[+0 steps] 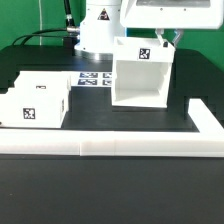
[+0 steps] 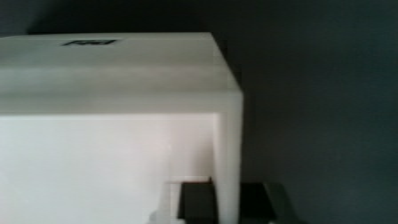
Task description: Assemble drawer
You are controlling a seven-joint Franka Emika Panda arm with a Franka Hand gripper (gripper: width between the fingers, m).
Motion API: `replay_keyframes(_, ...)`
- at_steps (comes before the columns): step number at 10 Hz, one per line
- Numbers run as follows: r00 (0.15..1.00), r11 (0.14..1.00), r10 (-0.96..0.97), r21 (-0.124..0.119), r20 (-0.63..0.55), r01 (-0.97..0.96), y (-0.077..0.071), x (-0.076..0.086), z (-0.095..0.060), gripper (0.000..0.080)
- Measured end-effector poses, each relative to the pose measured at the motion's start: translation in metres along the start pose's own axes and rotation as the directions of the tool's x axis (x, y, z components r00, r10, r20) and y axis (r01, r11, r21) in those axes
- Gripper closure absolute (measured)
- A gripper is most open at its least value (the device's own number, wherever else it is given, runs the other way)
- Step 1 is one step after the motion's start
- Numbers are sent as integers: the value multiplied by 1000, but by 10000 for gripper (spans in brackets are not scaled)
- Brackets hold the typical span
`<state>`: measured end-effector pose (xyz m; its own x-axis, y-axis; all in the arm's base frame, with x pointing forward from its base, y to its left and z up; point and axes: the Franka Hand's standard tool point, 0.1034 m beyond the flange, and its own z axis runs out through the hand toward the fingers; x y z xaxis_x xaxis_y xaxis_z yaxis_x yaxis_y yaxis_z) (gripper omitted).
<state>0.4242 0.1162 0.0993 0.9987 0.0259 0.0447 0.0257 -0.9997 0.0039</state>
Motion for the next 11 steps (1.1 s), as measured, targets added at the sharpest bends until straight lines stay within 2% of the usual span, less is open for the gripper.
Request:
replay_keyframes(4,999,999,-37,39,-34,38,5,65,3,762)
replay_keyframes(8,988,997,-20,73,-156,32,-6,133,5,762)
replay_keyframes(10,987,997,11,82,-162,3,-7,135,4,762)
replay_keyframes(11,986,995,54,95,-160,-39,-8,136,3,762)
